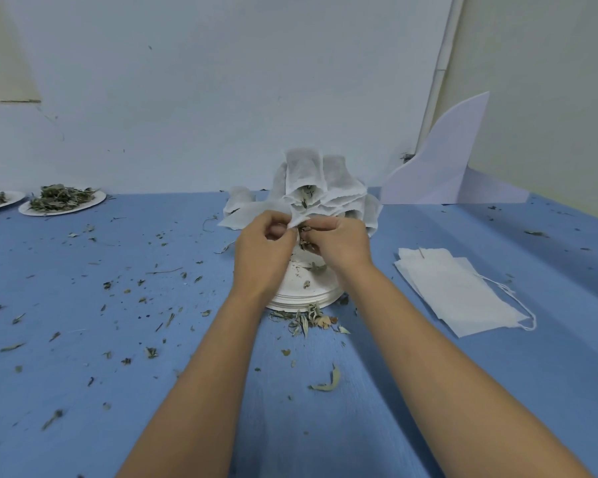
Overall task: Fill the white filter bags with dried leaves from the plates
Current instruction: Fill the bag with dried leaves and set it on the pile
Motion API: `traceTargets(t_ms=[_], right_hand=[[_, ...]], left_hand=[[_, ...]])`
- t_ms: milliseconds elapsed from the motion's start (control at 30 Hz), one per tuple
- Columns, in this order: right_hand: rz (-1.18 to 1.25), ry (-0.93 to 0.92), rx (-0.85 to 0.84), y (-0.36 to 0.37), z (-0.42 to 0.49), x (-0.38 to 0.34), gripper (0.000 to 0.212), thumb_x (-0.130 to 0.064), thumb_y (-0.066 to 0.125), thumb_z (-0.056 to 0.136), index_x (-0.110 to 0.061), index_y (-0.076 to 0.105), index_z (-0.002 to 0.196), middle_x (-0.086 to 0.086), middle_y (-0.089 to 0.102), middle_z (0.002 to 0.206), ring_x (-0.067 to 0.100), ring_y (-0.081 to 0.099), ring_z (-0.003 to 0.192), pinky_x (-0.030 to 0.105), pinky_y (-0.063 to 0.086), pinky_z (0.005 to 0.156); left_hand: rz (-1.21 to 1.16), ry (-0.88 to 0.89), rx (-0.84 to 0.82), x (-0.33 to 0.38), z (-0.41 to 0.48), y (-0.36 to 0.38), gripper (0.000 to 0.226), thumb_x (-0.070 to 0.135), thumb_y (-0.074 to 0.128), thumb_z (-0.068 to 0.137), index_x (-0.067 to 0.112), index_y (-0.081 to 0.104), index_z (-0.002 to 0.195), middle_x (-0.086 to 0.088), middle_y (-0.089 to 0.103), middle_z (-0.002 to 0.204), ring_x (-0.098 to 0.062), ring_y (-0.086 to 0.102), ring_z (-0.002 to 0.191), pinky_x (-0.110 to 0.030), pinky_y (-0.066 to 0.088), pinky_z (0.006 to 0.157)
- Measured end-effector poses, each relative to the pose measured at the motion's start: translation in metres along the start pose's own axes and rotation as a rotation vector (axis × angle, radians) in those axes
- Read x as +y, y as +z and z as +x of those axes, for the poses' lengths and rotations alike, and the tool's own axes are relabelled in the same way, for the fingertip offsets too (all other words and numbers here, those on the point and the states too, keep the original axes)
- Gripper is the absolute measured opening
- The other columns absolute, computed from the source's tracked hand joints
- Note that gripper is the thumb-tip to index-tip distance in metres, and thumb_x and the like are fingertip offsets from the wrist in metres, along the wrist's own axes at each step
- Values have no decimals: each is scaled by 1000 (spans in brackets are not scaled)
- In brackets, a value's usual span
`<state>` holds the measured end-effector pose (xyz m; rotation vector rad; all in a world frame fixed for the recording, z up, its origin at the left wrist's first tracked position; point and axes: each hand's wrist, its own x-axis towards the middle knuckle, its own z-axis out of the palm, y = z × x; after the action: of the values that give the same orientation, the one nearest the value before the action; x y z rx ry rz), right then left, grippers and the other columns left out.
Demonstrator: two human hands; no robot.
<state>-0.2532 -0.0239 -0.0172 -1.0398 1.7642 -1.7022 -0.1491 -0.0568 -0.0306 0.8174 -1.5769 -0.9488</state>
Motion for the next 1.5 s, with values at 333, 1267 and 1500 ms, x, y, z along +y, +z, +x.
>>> traceTargets(t_ms=[333,1267,1500], right_hand=[[-6,77,53,-3,-5,-1,19,-5,66,82,-15,76,95,5,74,90,20,69,92,34,56,85],[237,122,-216,4,-13,-27,17,2,51,85,-7,54,99,5,62,87,18,67,82,34,56,83],[-713,-96,-405,-20,-9,-26,24,-30,77,74,-15,66,90,-9,63,75,6,59,63,17,46,56]], left_hand=[[156,63,-188,3,-4,9,26,8,70,74,23,52,86,4,54,70,0,47,56,-10,39,50],[105,1,243,8,8,-9,27,6,65,79,20,45,68,6,40,59,-7,34,52,-13,32,47],[119,-21,361,11,9,-11,33,-1,55,80,19,37,61,6,39,60,-8,32,56,-14,31,46]])
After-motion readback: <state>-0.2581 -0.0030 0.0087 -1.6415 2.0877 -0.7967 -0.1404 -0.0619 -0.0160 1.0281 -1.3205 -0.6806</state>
